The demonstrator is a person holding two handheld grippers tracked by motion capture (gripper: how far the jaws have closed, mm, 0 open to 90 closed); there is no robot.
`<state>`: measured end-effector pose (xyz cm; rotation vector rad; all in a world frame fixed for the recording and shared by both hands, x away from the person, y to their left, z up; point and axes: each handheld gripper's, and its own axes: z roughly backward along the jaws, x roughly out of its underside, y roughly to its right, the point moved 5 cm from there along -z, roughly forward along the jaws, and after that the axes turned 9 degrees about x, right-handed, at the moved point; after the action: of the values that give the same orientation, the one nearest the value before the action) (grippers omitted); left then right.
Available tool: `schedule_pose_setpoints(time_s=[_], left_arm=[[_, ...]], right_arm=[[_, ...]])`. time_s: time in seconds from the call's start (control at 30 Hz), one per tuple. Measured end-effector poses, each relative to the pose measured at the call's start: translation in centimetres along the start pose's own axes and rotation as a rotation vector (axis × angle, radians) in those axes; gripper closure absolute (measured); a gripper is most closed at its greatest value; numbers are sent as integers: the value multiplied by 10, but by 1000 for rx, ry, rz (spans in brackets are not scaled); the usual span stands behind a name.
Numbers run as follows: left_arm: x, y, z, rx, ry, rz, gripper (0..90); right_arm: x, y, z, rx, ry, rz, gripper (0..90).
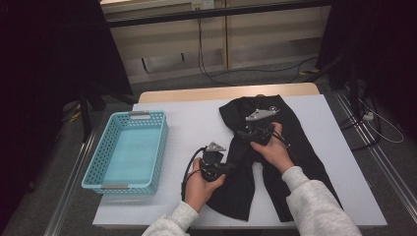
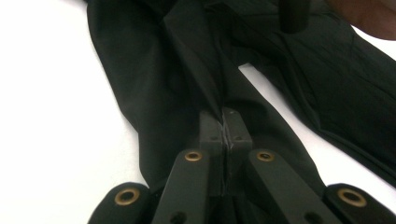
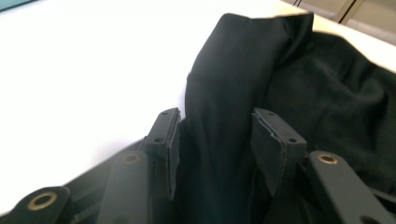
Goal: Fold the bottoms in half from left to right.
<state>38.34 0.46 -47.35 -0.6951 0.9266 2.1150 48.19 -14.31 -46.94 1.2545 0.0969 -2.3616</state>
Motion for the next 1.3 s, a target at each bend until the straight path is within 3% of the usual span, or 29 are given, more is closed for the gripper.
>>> schedule_pose_setpoints(time_s=[0.27, 0.4, 0.57, 0.7, 0.77, 0.83, 1.0, 1.13, 1.2, 1.3], left_arm=[[0, 0, 1, 5, -1, 4, 889], [0, 0, 3, 11, -12, 4, 890], [-3, -1, 5, 13, 11, 11, 889], [-3, -3, 6, 16, 19, 21, 889], [-3, -4, 6, 17, 14, 23, 889], [-3, -4, 6, 26, 15, 33, 890], [-9, 1, 6, 54, 36, 42, 892], [-30, 20, 1, 114, 64, 16, 893], [-44, 33, -4, 165, 76, 3, 892], [-66, 57, -17, 226, 93, -48, 888]], right_arm=[[-11, -10, -16, -28, 17, 42, 601], [-11, -13, -25, -15, -3, 85, 635], [-8, -12, -34, -32, -34, 82, 691], [-2, -15, -42, -44, -57, 92, 683], [-1, -14, -44, -22, -63, 91, 772], [-2, -12, -43, -57, -68, 42, 887], [-9, 7, -29, -59, -38, -57, 896], [-20, 33, -8, -42, -6, -107, 898], [-27, 56, 10, 13, 20, -112, 899], [-31, 95, 39, 73, 43, -165, 899]])
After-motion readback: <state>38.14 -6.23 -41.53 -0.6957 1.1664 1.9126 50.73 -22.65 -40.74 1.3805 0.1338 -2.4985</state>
